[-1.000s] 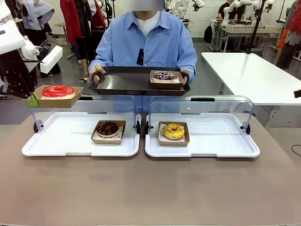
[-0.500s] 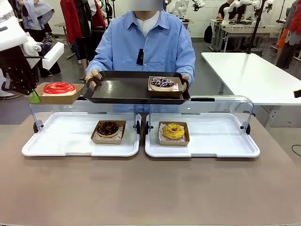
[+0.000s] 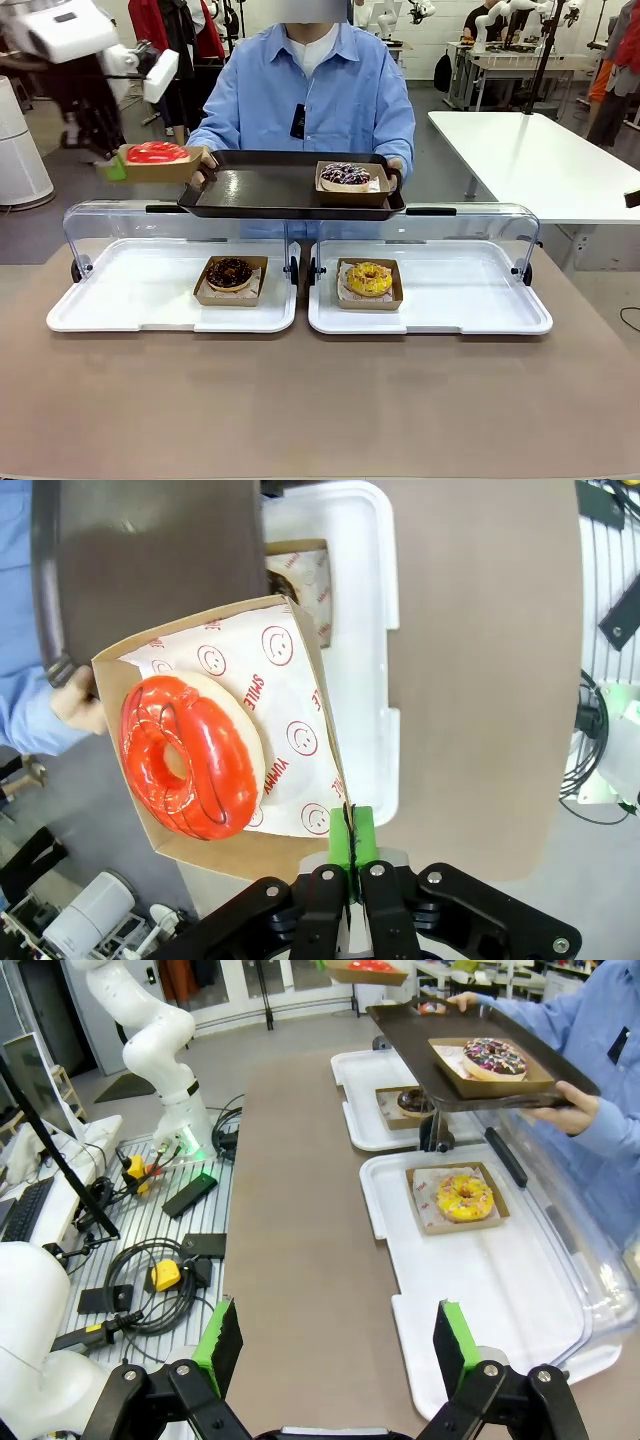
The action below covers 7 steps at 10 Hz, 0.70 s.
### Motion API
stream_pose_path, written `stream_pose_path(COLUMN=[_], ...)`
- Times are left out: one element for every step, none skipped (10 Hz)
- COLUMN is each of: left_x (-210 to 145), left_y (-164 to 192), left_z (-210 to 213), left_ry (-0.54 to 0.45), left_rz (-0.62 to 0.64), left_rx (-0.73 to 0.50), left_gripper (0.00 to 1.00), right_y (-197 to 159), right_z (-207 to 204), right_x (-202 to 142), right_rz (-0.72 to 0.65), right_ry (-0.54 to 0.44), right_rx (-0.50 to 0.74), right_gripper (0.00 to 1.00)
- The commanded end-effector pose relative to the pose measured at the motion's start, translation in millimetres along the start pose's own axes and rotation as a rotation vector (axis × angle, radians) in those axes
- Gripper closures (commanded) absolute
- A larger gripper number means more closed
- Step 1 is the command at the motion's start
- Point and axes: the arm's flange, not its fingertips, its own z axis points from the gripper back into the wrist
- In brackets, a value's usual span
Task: Provide the desired donut to the person.
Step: Place the picked Paper togo box onto the Handle tray extended by the person.
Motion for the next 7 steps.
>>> stream_pose_path(left_x=[32,48,61,71,80,90,97], left_y=[24,39,51,63,80,96,104], left_z=[8,6,0,-9,-19,-34,-48], left_ry=[-0.014,-0.021,-0.031,-0.032,-0.04,-0.052,-0.054], left_rz=[-0.001,-0.026,-0.039,-0.047,-0.053,-0.075,-0.089], left_rx=[-0.009,-0.015,-0.005,-0.002,-0.004,-0.026,-0.022], left_gripper=[0.99,0.99,0.99,0.99,0.99,0.99,0.99], right_y=[1,1,1,1,1,1,1], right_z=[0,0,0,0,0,0,0], right_x=[0,0,0,0,0,0,0], right_rz=[0.008,0.008,0.008,0.008,0.008,0.008,0.008], right_ry=[-0.009,-0.009,-0.009,-0.009,-0.009,-0.009,-0.009], right_rx=[0.004,0.004,0.004,0.004,0.004,0.004,0.004], right_gripper=[0.0,0.0,0.0,0.0,0.0,0.0,0.0])
